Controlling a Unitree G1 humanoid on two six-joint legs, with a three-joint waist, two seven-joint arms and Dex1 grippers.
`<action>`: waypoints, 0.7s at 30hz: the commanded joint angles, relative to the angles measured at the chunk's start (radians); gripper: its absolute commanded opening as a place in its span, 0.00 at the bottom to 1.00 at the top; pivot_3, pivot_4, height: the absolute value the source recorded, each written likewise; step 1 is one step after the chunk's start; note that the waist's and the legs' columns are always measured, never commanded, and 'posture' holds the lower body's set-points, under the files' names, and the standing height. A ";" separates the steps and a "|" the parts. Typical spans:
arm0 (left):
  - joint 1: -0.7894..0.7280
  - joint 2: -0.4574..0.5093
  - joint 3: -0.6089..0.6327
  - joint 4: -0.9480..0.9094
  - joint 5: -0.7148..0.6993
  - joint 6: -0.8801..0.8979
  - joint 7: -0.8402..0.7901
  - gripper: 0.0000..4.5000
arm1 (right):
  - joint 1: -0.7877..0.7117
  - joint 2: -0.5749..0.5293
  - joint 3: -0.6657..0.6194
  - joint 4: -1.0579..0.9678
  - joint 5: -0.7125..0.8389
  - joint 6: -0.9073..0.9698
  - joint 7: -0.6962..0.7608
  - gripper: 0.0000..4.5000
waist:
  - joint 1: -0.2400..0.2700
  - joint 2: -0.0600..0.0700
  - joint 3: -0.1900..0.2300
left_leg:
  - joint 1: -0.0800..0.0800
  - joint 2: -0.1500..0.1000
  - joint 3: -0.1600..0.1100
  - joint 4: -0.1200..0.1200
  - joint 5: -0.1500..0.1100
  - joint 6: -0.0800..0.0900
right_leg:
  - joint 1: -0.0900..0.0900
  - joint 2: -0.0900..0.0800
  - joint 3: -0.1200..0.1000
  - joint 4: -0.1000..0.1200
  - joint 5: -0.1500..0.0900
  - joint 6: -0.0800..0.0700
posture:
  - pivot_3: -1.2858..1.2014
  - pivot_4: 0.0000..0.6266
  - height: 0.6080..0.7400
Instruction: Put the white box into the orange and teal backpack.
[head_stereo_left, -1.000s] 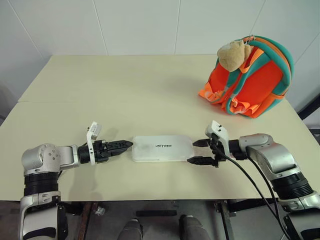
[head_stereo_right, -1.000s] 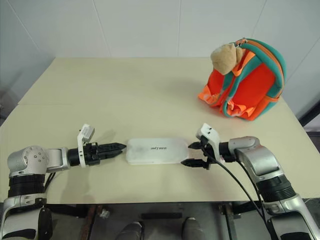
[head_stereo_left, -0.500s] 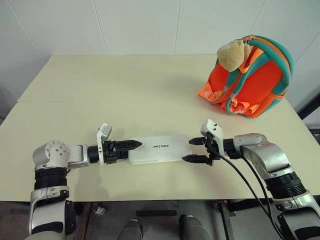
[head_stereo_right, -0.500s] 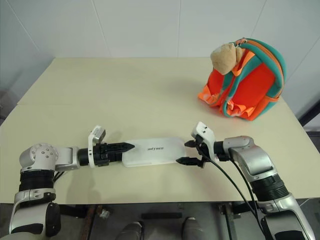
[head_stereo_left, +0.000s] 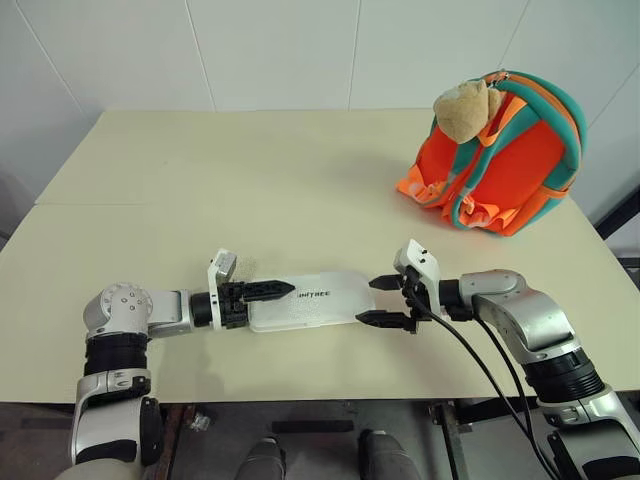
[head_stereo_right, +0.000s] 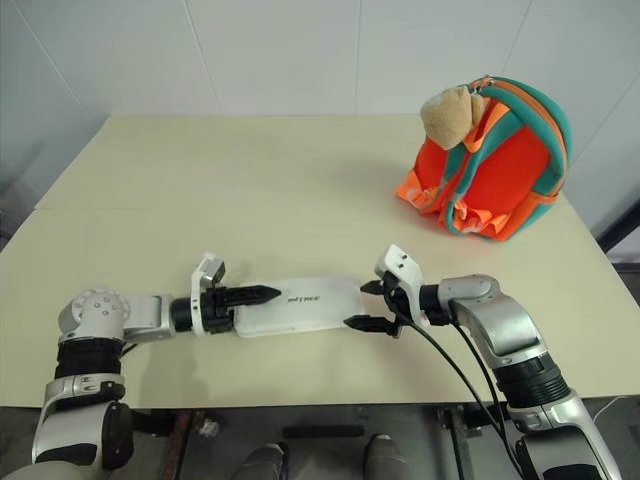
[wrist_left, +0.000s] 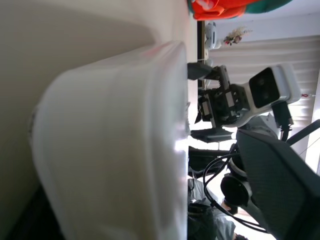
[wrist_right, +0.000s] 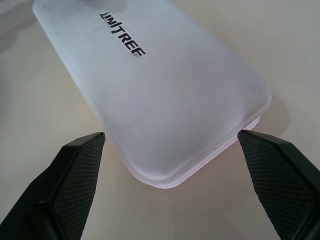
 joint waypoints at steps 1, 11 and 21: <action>0.016 -0.008 -0.010 -0.005 -0.044 0.020 0.022 0.62 | -0.007 0.004 -0.029 -0.019 0.012 -0.025 -0.006 1.00 | 0.000 0.000 0.000 | 0.000 0.000 0.000 0.000 0.000 0.000 | 0.000 0.000 0.000 0.000 0.000 0.000 | 0.52 0.24 1.00; -0.034 -0.043 0.105 -0.011 -0.041 0.015 0.068 0.30 | 0.034 -0.042 -0.184 -0.063 0.045 -0.008 -0.085 1.00 | 0.001 0.000 0.000 | 0.000 0.000 0.000 0.000 0.000 0.000 | 0.000 0.000 0.000 0.000 0.000 0.000 | 0.52 0.24 1.00; 0.052 0.102 0.002 -0.055 0.076 -0.176 -0.083 0.30 | -0.076 -0.190 -0.415 0.130 -0.029 -0.065 -0.286 1.00 | -0.014 0.000 0.000 | 0.000 0.001 0.002 -0.001 0.000 0.000 | -0.001 0.001 0.000 -0.003 0.000 -0.001 | 0.52 0.24 1.00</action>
